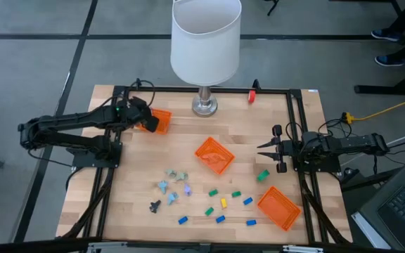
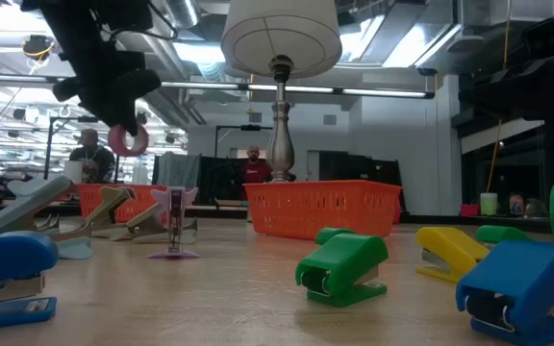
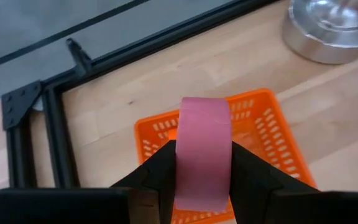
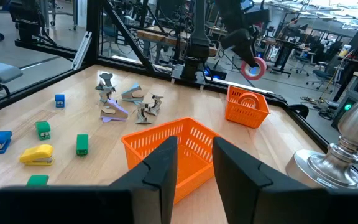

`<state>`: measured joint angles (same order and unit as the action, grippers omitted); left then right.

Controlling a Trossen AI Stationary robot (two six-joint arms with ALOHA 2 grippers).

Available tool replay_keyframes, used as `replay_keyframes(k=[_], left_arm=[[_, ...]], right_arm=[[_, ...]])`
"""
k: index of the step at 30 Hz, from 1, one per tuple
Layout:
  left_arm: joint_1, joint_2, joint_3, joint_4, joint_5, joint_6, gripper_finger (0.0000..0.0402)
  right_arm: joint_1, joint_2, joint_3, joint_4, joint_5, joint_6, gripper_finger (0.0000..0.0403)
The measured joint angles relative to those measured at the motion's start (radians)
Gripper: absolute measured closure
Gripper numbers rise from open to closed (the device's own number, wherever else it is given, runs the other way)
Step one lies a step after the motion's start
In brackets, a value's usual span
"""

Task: Pick and place Stapler, Stapler remover, tape
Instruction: Put the pink tape into the top orange bin

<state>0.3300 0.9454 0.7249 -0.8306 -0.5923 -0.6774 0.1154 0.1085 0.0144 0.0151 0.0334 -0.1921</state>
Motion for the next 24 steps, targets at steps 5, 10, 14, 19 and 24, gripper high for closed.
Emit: replay_keyframes(k=[5,10,14,19,24], left_arm=[[0.044,0.000,-0.036,0.005,0.000,-0.047,0.0289],[0.080,0.000,-0.100,0.099,0.068,-0.095,0.0291],[0.099,0.001,-0.133,0.169,0.086,-0.080,0.0292],[0.119,0.001,-0.134,0.205,0.103,-0.105,0.0290],[0.096,0.018,-0.134,0.302,0.140,-0.113,0.0292]], right_arm=[[0.000,0.000,0.000,0.000,0.000,0.000,0.0297],[0.000,0.000,0.000,0.000,0.000,0.000,0.0297],[0.000,0.000,0.000,0.000,0.000,0.000,0.0297],[0.000,0.000,0.000,0.000,0.000,0.000,0.0297],[0.000,0.000,0.000,0.000,0.000,0.000,0.0297]])
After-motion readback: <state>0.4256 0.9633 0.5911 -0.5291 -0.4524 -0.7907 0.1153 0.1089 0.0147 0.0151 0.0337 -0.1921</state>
